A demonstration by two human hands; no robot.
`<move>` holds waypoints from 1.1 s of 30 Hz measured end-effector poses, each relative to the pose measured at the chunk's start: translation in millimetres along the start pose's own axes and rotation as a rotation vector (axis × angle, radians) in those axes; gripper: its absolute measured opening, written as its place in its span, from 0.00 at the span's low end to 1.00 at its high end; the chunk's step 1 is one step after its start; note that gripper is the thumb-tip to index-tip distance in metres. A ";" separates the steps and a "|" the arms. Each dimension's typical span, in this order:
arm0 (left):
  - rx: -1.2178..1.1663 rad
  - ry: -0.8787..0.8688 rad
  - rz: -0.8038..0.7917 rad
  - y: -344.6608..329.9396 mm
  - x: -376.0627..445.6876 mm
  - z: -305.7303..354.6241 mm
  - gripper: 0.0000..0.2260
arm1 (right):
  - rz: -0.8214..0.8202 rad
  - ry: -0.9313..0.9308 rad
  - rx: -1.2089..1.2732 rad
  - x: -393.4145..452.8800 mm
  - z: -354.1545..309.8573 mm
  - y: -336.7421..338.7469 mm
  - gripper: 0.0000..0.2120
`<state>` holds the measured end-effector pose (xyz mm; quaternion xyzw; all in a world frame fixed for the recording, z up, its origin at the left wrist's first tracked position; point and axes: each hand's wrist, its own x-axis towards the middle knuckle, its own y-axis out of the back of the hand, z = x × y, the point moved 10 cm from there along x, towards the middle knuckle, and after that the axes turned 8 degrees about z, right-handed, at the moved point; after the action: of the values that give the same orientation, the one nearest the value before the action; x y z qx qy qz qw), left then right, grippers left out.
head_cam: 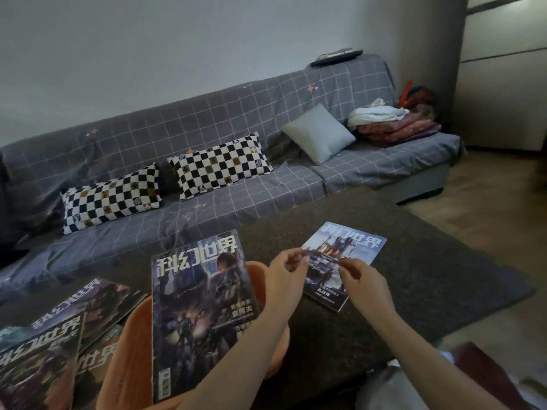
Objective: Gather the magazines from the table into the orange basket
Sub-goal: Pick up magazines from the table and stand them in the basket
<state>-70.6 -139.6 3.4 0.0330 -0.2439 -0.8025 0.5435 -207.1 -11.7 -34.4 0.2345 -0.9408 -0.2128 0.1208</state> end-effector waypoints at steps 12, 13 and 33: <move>0.296 0.254 -0.176 -103.2 84.0 -50.9 0.24 | 0.091 0.000 -0.300 38.2 69.6 -2.0 0.20; 0.321 0.265 -0.196 -108.1 89.8 -55.4 0.26 | 0.111 0.010 -0.325 39.4 72.2 -4.0 0.21; 0.246 0.078 -0.208 -107.9 87.9 -16.6 0.14 | 0.235 -0.140 -0.219 35.0 91.3 18.6 0.29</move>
<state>-193.5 -192.3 -38.6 0.1554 -0.3144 -0.8166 0.4584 -274.3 17.3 -101.8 0.0929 -0.9390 -0.3144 0.1037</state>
